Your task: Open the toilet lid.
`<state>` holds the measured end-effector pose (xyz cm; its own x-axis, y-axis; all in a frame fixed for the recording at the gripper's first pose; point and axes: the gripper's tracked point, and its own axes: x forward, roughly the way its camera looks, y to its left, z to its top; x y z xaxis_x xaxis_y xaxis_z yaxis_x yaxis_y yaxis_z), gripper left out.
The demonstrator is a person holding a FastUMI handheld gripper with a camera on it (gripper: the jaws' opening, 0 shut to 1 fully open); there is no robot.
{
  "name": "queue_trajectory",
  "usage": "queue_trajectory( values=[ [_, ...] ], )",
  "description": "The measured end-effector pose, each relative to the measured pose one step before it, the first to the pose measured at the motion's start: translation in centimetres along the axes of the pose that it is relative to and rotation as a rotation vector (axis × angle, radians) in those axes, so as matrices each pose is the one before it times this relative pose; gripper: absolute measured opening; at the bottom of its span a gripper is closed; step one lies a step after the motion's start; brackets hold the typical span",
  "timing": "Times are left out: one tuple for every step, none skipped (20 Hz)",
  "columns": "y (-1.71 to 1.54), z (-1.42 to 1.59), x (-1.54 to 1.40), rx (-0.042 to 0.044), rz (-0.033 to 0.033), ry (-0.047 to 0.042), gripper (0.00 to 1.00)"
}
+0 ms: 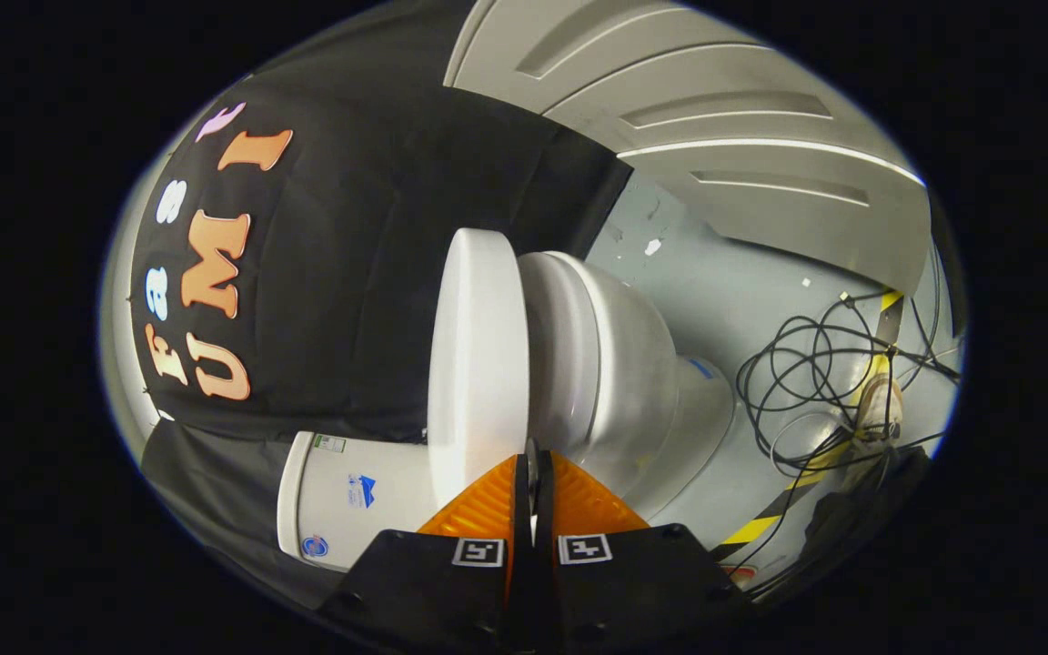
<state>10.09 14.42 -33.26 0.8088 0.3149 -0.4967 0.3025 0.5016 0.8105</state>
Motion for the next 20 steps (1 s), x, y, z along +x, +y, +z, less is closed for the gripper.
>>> queue_trajectory(
  values=[
    [0.134, 0.107, 0.050, -0.01835, -0.01741, 0.00511, 0.08],
    [0.286, 0.086, 0.057, -0.03462, -0.01879, 0.00325, 0.08],
    [0.381, 0.244, 0.062, -0.04865, -0.01332, -0.00619, 0.08],
    [0.668, 0.424, -0.207, -0.04721, -0.00421, -0.01747, 0.08],
    [0.955, 0.586, -0.048, -0.03663, 0.00470, -0.03125, 0.08],
    [1.099, 0.745, -0.139, -0.02851, 0.01167, -0.03429, 0.09],
    [1.002, 0.196, -0.448, -0.03099, 0.01159, -0.01871, 0.08],
    [0.821, 0.151, -0.284, -0.04025, 0.00610, -0.01236, 0.08],
    [0.405, 0.137, -0.258, -0.04117, -0.00488, -0.01143, 0.08],
    [0.490, 0.170, -0.174, -0.04408, -0.00397, -0.00697, 0.08],
    [0.803, 0.270, -0.323, -0.03583, 0.00066, -0.01070, 0.08],
    [0.913, 0.411, -0.258, -0.02077, 0.00608, -0.00939, 0.08],
    [1.137, 0.364, -0.329, -0.01116, 0.00670, -0.01059, 0.08],
    [0.925, 0.301, -0.314, -0.01556, 0.00485, -0.00837, 0.08],
    [0.789, 0.264, -0.087, -0.02538, -0.00266, -0.00516, 0.08],
    [0.602, 0.208, -0.211, -0.03871, -0.01107, -0.00302, 0.08],
    [0.552, 0.161, -0.157, -0.03607, -0.01568, -0.00194, 0.08],
    [0.646, 0.188, -0.174, -0.03081, -0.01578, -0.00006, 0.08],
    [0.659, 0.213, -0.211, -0.02436, -0.01391, -0.00160, 0.08],
    [0.619, 0.222, -0.111, -0.01564, -0.01333, -0.00218, 0.08]
  ],
)
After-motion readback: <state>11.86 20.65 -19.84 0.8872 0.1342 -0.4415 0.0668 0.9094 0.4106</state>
